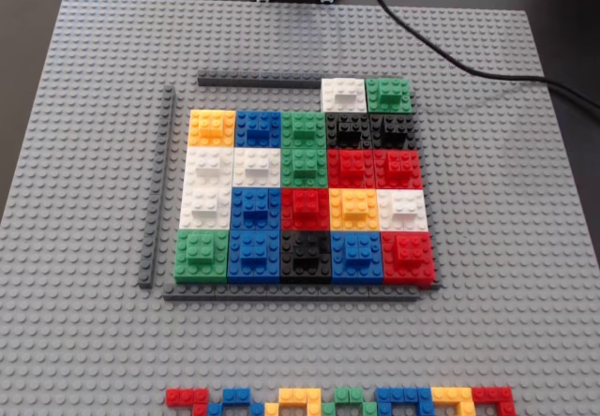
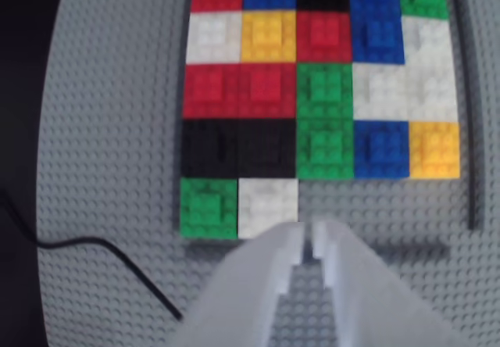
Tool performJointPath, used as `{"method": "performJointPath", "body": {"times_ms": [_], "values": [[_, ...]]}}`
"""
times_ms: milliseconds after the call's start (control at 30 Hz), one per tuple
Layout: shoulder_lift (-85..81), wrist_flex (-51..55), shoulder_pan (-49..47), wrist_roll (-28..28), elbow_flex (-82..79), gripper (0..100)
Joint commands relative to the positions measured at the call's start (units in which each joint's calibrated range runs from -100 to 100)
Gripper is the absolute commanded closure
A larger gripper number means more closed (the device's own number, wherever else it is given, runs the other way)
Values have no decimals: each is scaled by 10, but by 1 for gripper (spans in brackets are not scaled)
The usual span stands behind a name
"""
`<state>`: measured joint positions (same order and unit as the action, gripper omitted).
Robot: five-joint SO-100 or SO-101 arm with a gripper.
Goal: Grab the cube and place it into the grid
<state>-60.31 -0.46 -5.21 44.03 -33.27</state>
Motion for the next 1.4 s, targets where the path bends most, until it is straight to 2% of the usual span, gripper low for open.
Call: {"method": "performJointPath", "body": {"times_ms": [0,200,500,1033,1200,1367], "values": [[-85,-11,8,-1,2,100],[-238,-81,21,-10,-149,100],[-360,-185,36,0,-363,100],[-397,-367,41,47,-667,100],[-397,-342,31,24,-667,100],[-397,-294,30,38,-667,100]]}}
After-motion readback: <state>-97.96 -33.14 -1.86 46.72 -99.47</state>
